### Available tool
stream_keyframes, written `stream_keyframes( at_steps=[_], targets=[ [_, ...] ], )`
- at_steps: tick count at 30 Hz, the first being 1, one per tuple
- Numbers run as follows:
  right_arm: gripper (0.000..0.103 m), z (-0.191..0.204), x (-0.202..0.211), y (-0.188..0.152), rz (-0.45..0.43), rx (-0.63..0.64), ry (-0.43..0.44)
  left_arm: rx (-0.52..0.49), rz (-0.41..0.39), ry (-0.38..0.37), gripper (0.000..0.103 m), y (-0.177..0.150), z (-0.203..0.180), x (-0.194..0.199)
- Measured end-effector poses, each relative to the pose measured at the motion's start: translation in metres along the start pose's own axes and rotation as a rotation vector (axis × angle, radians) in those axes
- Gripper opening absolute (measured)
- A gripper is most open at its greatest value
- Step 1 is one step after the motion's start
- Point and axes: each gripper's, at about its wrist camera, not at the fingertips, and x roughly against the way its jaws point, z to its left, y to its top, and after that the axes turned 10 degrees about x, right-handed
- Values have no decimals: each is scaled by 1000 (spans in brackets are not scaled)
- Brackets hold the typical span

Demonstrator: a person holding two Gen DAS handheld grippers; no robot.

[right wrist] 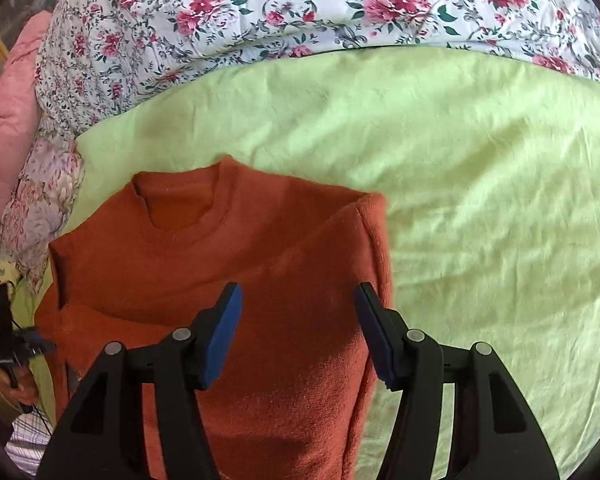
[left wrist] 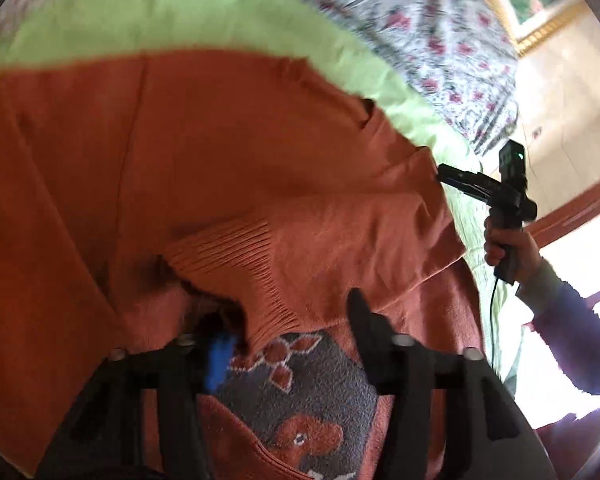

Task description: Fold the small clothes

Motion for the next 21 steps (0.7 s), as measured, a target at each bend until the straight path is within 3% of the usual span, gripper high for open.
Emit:
stream_keyframes(
  at_steps=[1, 3, 6, 8, 10, 13, 14, 16, 18, 21],
  targets=[
    [60, 1, 1, 0, -3, -2, 1, 40, 24, 6, 71, 2, 5, -5],
    [60, 1, 2, 1, -1, -1, -8, 130, 51, 3, 71, 5, 18, -13],
    [60, -2, 3, 5, 10, 0, -61, 233, 31, -31, 71, 11, 32, -13],
    [60, -11, 3, 6, 13, -35, -110, 273, 7, -36, 61, 13, 35, -13],
    [60, -21, 3, 4, 16, -83, -140, 235, -9, -20, 4, 13, 30, -12],
    [60, -27, -8, 1, 64, -98, -129, 107, -72, 26, 5, 5, 4, -3],
    [49, -27, -15, 0, 92, -86, -128, 63, -105, 34, 5, 4, -6, 3],
    [10, -24, -16, 1, 103, -57, -134, -30, -191, 32, 5, 1, -28, 23],
    [10, -27, 0, 3, 32, -89, -149, -90, -250, 40, 5, 2, -40, 35],
    [9, -39, 1, -4, 11, -139, -182, -52, -142, 179, 5, 14, -17, 1]
  ],
)
